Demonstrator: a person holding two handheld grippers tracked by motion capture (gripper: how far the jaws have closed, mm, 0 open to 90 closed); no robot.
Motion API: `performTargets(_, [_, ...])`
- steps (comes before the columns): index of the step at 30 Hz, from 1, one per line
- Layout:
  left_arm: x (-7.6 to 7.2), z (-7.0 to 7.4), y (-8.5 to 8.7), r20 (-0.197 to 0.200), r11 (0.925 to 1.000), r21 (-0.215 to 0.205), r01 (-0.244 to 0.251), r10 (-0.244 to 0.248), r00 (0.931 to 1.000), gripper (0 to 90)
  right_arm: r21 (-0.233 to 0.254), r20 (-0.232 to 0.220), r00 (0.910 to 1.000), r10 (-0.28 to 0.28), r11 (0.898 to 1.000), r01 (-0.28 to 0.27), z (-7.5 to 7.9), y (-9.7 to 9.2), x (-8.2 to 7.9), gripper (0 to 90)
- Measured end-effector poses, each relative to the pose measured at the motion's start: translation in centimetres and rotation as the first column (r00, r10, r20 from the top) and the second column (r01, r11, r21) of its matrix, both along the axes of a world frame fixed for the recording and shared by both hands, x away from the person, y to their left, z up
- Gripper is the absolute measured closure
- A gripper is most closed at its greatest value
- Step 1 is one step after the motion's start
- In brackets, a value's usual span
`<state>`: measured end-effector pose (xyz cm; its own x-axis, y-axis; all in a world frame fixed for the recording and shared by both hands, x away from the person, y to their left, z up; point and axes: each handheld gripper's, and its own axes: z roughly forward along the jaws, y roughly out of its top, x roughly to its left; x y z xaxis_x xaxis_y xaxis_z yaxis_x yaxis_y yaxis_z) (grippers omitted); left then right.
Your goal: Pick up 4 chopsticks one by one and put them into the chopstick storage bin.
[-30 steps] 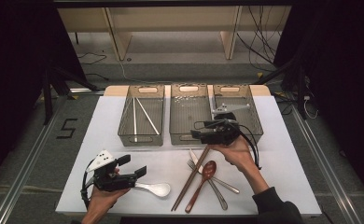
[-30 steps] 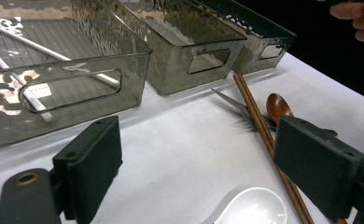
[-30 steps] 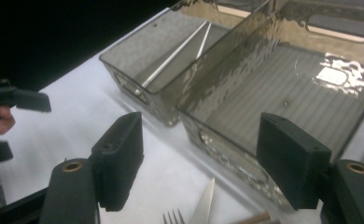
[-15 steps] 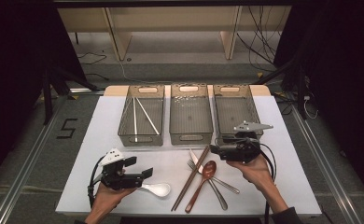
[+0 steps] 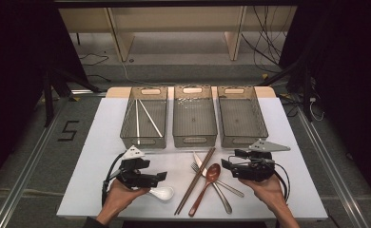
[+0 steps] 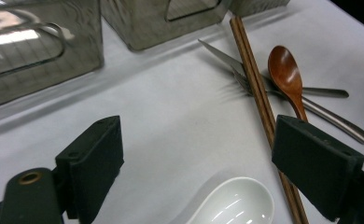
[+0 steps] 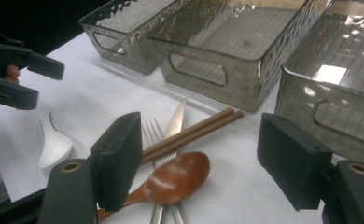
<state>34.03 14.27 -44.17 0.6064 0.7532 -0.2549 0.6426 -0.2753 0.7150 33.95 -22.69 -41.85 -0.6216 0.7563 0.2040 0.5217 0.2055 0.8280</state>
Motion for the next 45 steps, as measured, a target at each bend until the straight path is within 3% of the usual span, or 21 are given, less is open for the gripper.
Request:
performTargets(5, [0.4, -0.2, -1.7, -0.041, 0.9976, 0.057, 0.039, -0.037, 0.9985, 16.0, 0.017, 0.021, 0.9997, -0.015, 1.000, 0.015, -0.4, -0.5, -1.0, 31.5])
performTargets(19, [1.2, -0.8, -5.7, -0.104, 0.9851, 0.127, 0.116, -0.103, 0.9892, 19.6, 0.059, 0.073, 0.9970, -0.027, 0.998, 0.023, -1.5, -0.8, -2.9, 28.3])
performTargets(24, [1.6, -1.1, -6.8, -0.127, 0.9808, 0.142, 0.133, -0.115, 0.9852, 21.9, 0.047, 0.076, 0.9967, -0.028, 0.999, 0.024, -1.6, -0.7, -3.4, 28.0])
performTargets(33, [2.4, -1.6, -9.0, -0.158, 0.9658, 0.185, 0.181, -0.153, 0.9755, 33.7, 0.050, 0.066, 0.9975, -0.025, 0.999, 0.022, -1.7, -0.7, -3.7, 28.1])
performTargets(45, [3.0, -2.6, -10.1, -0.198, 0.9573, 0.192, 0.217, -0.178, 0.9638, 51.2, 0.044, 0.061, 0.9981, -0.012, 0.999, 0.009, -1.8, -0.4, -3.8, 28.4])
